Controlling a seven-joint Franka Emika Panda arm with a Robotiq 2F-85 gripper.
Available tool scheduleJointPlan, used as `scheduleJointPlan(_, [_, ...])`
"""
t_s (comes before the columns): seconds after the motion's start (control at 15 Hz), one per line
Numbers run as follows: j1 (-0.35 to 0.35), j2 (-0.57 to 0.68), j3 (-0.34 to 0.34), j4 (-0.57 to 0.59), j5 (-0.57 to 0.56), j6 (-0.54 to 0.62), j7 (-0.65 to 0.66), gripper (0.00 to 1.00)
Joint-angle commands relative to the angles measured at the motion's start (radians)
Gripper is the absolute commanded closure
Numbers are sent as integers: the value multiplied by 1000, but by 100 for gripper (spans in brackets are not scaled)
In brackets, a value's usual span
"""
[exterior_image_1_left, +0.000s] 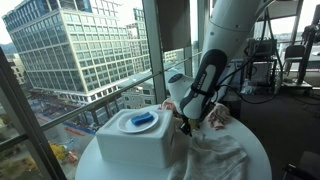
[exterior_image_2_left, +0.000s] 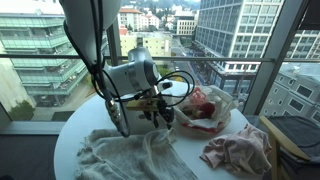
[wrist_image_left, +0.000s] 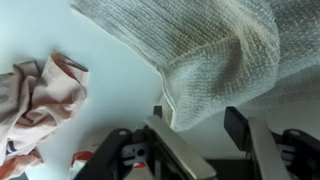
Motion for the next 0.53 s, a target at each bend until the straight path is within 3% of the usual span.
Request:
scheduleJointPlan(0.0, [-39, -28, 63, -39, 60, 11, -41, 0])
scheduleJointPlan(0.27, [-100, 3, 162, -35, 184, -2, -113, 0])
scheduleJointPlan(0.47, [-37, 25, 107, -21, 172, 15, -13, 0])
